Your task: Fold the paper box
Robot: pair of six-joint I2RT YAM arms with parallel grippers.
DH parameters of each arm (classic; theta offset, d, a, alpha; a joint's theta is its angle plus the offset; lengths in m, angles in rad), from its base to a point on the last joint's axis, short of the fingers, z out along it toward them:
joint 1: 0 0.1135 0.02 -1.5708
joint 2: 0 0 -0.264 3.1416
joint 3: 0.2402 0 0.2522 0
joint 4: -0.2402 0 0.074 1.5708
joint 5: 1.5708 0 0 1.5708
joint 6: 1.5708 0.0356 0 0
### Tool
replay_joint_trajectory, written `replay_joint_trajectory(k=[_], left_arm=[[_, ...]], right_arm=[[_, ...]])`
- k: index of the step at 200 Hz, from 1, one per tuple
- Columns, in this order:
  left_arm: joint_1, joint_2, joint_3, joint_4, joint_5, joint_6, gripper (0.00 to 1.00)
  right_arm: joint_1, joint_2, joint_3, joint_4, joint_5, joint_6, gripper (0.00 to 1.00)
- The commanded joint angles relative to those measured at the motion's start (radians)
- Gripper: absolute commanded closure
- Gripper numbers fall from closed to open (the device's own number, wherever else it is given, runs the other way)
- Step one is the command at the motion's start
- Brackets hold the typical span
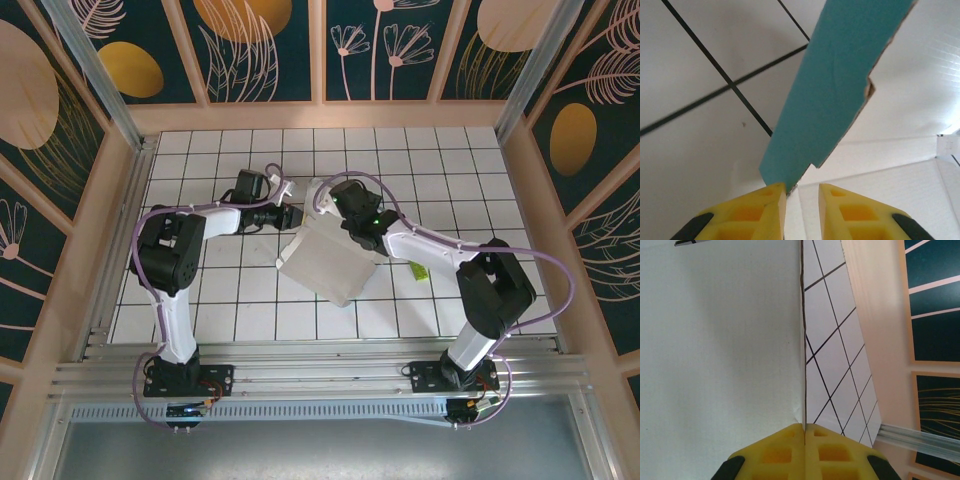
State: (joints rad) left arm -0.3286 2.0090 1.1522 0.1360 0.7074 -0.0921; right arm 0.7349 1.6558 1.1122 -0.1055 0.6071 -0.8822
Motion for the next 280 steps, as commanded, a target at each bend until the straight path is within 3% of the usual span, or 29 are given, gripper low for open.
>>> replay_joint_trajectory(k=[1,33,58,71,91,131,173,221,248,280], left_arm=[[-0.024,-0.052,-0.022,0.075,0.046,-0.054,0.76],[-0.038,-0.045,-0.049,0.093,-0.002,-0.080,0.78],[-0.038,-0.124,-0.120,0.164,-0.135,-0.089,0.70],[-0.038,-0.164,-0.132,0.159,-0.224,-0.055,0.59],[-0.032,-0.207,-0.127,0.148,-0.310,0.005,0.53],[0.042,-0.161,0.020,0.065,-0.187,0.056,0.48],[0.057,0.022,0.285,-0.134,-0.155,-0.004,0.57],[0.058,0.135,0.366,-0.180,0.014,-0.022,0.63],[0.056,0.141,0.345,-0.137,0.141,-0.041,0.65],[0.057,0.153,0.338,-0.126,0.190,-0.056,0.66]], right_arm=[[0.019,-0.008,-0.019,0.064,0.044,-0.014,1.00],[0.030,-0.008,-0.042,0.114,0.064,-0.033,1.00],[0.034,-0.019,-0.076,0.155,0.085,-0.077,1.00],[0.035,-0.028,-0.084,0.152,0.083,-0.094,1.00],[0.037,-0.038,-0.094,0.156,0.077,-0.120,1.00],[0.040,-0.047,-0.119,0.180,0.092,-0.164,1.00],[0.057,-0.065,-0.175,0.338,0.140,-0.282,1.00],[0.061,-0.060,-0.285,0.711,0.173,-0.557,1.00],[0.060,-0.040,-0.289,0.760,0.160,-0.582,1.00],[0.060,-0.011,-0.289,0.813,0.160,-0.603,1.00]])
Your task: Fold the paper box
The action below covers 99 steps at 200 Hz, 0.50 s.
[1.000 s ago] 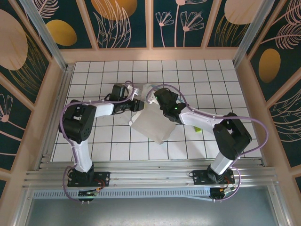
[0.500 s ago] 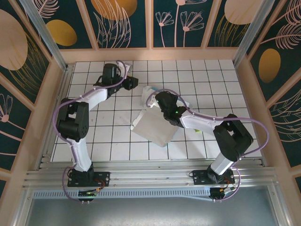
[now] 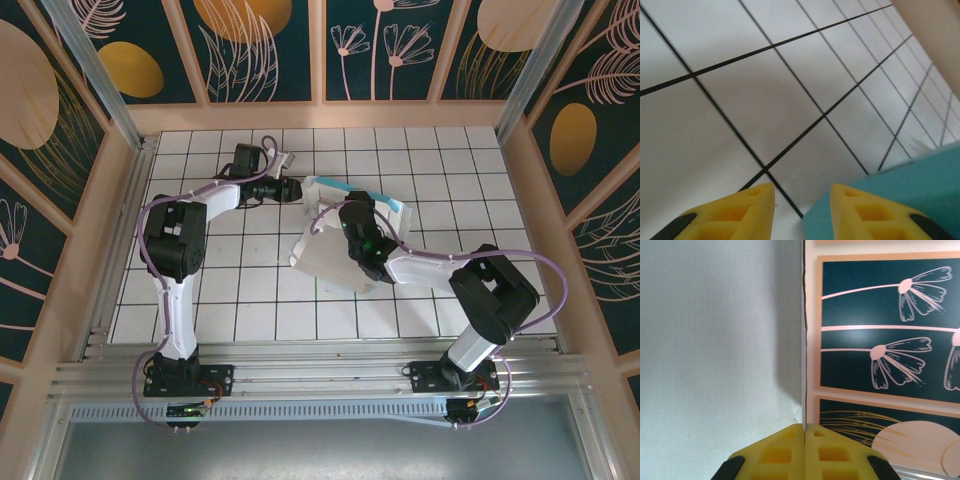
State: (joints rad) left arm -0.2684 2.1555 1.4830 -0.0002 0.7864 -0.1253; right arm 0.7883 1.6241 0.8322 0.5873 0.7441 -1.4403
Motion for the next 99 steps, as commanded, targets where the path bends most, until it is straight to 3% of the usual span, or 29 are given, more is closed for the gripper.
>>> replay_joint_trajectory(k=[1,99], left_arm=[[-0.004,0.007,0.007,0.011,0.112,-0.024,0.66],[-0.013,-0.004,-0.036,0.053,0.179,-0.034,0.71]], right_arm=[[0.006,0.022,-0.009,0.121,0.022,-0.045,1.00],[0.012,0.047,-0.031,0.134,0.018,-0.007,1.00]])
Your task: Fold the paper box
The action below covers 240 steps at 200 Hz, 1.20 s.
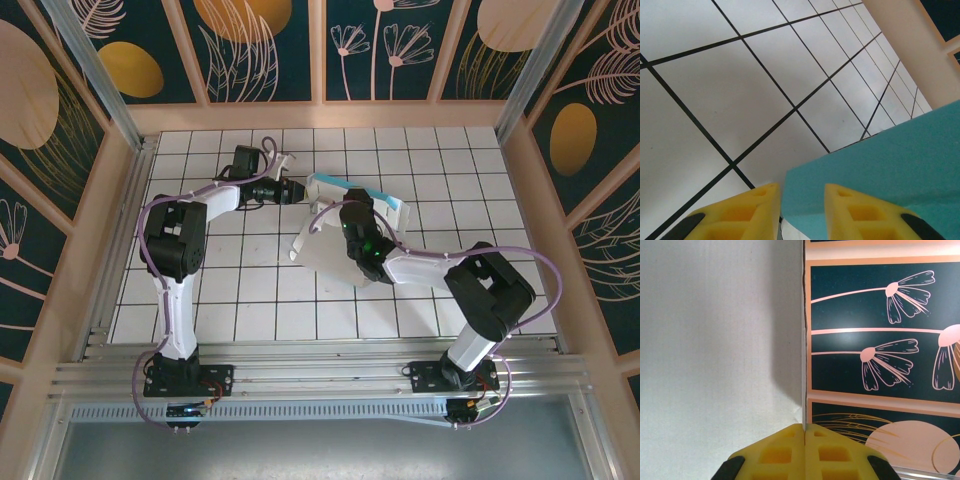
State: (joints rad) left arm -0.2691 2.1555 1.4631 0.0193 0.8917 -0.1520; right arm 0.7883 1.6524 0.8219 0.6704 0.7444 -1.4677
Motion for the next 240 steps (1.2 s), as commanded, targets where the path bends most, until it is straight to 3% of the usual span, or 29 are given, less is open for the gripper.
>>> replay_joint_trajectory(k=[1,44,101,174,240], left_arm=[[-0.013,-0.005,-0.017,0.034,0.075,-0.007,0.71],[-0.051,0.001,-0.044,0.006,0.082,0.021,0.71],[-0.053,-0.046,-0.107,-0.027,-0.087,0.120,0.67],[-0.052,-0.029,-0.081,-0.091,0.004,0.215,0.65],[-0.047,-0.098,-0.111,-0.145,-0.106,0.322,0.57]], right_arm=[[0.012,0.020,-0.021,0.051,0.017,0.021,1.00],[0.022,0.038,-0.032,0.052,0.017,0.051,1.00],[0.025,0.028,-0.064,0.079,0.018,0.049,1.00],[0.062,0.020,-0.198,0.178,0.018,0.036,1.00],[0.067,0.026,-0.221,0.198,0.021,0.044,1.00]])
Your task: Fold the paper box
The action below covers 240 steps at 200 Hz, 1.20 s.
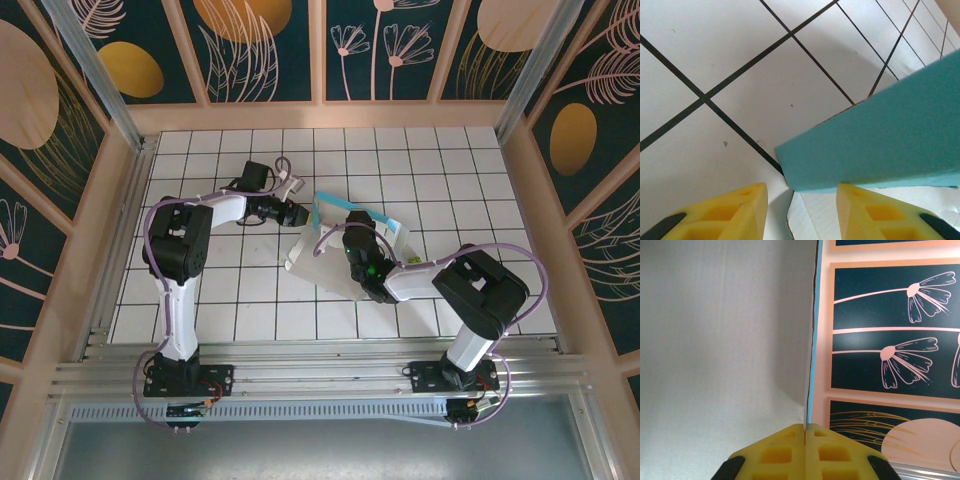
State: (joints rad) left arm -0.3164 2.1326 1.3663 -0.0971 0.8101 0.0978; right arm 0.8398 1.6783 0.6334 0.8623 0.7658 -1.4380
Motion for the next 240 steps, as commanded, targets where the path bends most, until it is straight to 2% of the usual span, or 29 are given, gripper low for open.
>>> replay_joint_trajectory(k=[1,51,76,96,120,137,150,162,181,208,240], left_arm=[[-0.001,-0.076,-0.015,-0.029,-0.025,0.072,0.57],[0.008,-0.171,-0.096,0.039,-0.018,0.096,0.54],[0.007,-0.147,-0.056,-0.077,0.057,0.176,0.48],[0.007,-0.110,-0.019,-0.183,0.097,0.265,0.47],[0.000,-0.115,-0.051,-0.087,0.089,0.240,0.47],[-0.006,-0.118,-0.053,-0.012,0.060,0.204,0.47],[-0.014,-0.106,-0.031,0.014,-0.012,0.181,0.48],[-0.027,-0.084,0.012,-0.018,-0.064,0.197,0.49],[-0.046,-0.046,0.072,-0.078,-0.077,0.233,0.49],[-0.062,-0.024,0.095,-0.075,-0.105,0.235,0.52],[-0.078,-0.037,0.061,0.012,-0.213,0.156,0.67]], right_arm=[[0.016,0.001,-0.032,0.007,0.000,0.014,1.00],[0.022,0.005,-0.063,0.012,-0.005,0.034,1.00],[0.024,0.005,-0.063,0.012,-0.007,0.036,1.00],[0.024,0.003,-0.060,0.012,-0.013,0.036,1.00],[0.025,0.004,-0.057,0.012,-0.014,0.039,1.00],[0.025,0.009,-0.054,0.012,-0.014,0.037,1.00],[0.025,0.008,-0.052,0.011,-0.017,0.036,1.00],[0.026,0.005,-0.050,0.009,-0.017,0.035,1.00],[0.025,-0.001,-0.046,0.000,-0.021,0.041,1.00],[0.026,0.003,-0.038,-0.009,-0.016,0.051,1.00],[0.027,0.004,-0.031,-0.010,-0.019,0.053,1.00]])
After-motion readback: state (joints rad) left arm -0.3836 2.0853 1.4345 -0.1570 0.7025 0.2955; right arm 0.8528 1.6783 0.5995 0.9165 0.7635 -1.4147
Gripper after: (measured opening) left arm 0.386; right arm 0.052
